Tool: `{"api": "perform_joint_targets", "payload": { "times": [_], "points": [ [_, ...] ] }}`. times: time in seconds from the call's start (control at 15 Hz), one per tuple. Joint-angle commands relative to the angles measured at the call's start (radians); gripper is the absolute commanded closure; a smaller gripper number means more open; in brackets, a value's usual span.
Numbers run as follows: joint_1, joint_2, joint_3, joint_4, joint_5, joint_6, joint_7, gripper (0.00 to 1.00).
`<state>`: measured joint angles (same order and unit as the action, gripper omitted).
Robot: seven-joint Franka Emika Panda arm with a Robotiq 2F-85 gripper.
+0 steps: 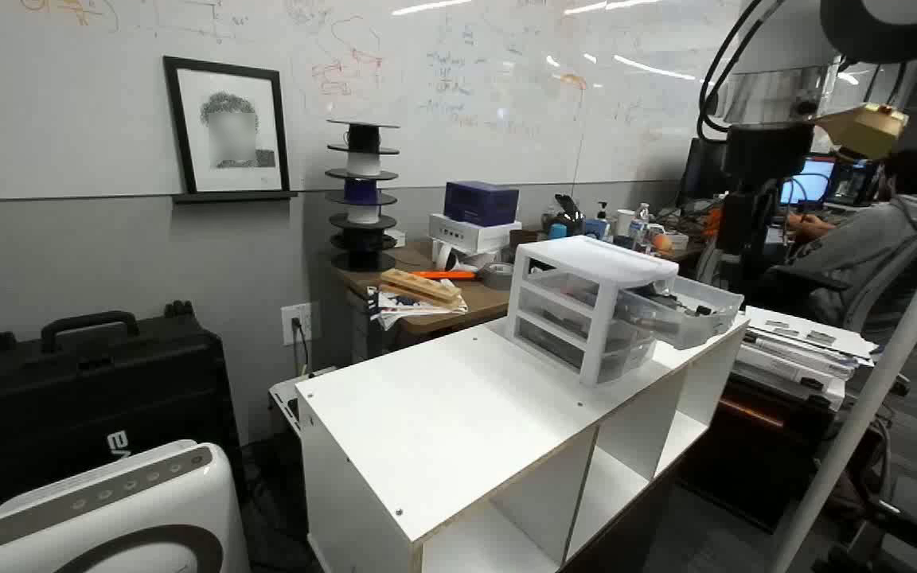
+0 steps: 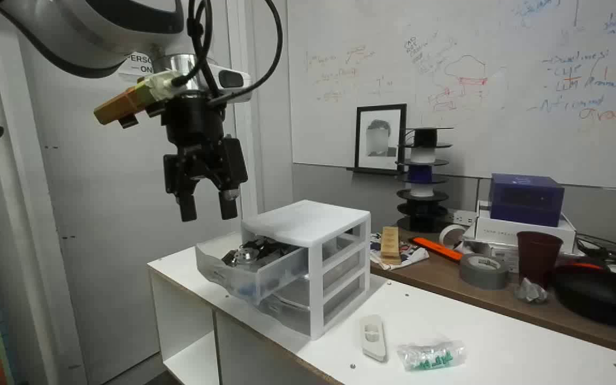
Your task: Pick up the objects from the table, put them in the drawer and close the drawer.
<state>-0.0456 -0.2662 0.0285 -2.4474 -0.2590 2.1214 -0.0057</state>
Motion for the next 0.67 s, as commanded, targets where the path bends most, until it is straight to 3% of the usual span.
{"api": "perform_joint_targets", "payload": {
  "times": [0.0,0.6],
  "points": [
    [0.008,0.000,-0.008,0.005,-0.002,-0.002,0.002,0.00],
    [0.008,-0.001,-0.008,0.012,-0.002,-0.002,0.002,0.00]
  ]
}}
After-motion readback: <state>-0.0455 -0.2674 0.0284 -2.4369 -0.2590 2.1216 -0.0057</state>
